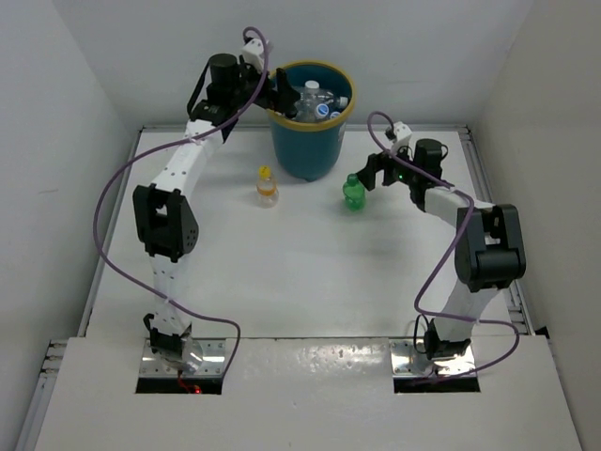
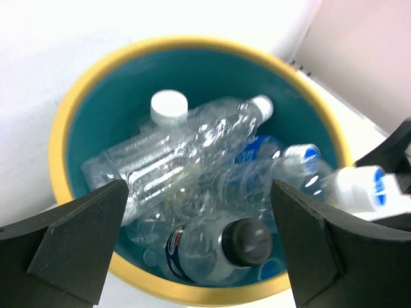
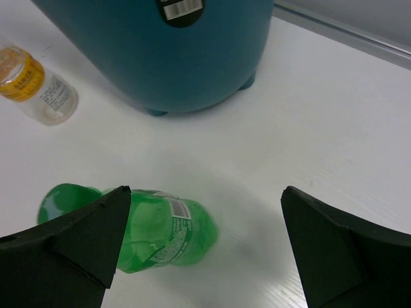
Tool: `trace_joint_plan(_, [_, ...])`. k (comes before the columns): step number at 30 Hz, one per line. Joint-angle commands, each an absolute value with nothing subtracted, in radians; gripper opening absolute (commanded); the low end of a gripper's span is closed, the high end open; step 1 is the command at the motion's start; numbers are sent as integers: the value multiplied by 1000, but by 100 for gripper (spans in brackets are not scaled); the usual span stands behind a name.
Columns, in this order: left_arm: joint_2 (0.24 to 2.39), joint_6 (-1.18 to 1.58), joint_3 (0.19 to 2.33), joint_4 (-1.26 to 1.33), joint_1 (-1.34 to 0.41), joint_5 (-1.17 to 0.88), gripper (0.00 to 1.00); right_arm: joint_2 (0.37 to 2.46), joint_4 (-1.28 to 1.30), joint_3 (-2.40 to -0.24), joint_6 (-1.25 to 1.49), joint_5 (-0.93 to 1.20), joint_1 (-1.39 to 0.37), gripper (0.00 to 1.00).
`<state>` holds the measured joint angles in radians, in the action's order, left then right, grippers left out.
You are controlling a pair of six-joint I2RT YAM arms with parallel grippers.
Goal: Put the plastic bottles in the bin
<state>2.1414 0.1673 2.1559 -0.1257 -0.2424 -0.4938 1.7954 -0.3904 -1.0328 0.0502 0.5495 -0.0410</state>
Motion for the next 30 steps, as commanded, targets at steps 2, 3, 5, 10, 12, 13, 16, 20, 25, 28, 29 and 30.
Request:
trace_joint_plan(2, [1962,207,2213,-18,-241,-470,100,1809,-480,-1060,17,549,-75,99])
trace_joint_plan(3, [1948,207,2214,-18,-241,-469,100,1802,-483,-1055,20,551,-78,99])
trace_joint_plan(5, [1912,198,2214,-18,-232,-469,100,1793,-492,-1048,21,532,-84,99])
trace_joint_plan(10, [1836,198,2117,-41,-200,-480,100,1775,-529,-1042,20,437,-69,99])
trace_joint_plan(12, [1803,198,2071,-31,-189,-489,100,1767,-502,-1055,15,484,-54,99])
trace_joint_plan(13, [1774,189,2042,-31,-180,-489,100,1746,-488,-1058,8,567,-48,99])
trace_joint_plan(16, [1753,189,2033,-69,-155,-567,100,1695,-275,-1072,-248,846,-54,98])
trace_joint_plan(20, [1707,221,1976,-147,-107,-730,100,1686,299,-1207,-962,946,-132,95])
trace_joint_plan(25, [1593,256,1817,-173,-46,-830,100,1765,825,-1420,-1351,910,-224,91])
trace_joint_plan(28, [1534,256,1721,-173,-19,-830,100,1838,1095,-1639,-1402,870,-296,91])
trace_joint_plan(29, [1499,256,1686,-173,-18,-830,100,1851,1130,-1650,-1378,855,-351,91])
trace_joint_plan(30, [1484,256,1671,-173,3,-830,100,1852,1181,-1657,-1355,833,-371,91])
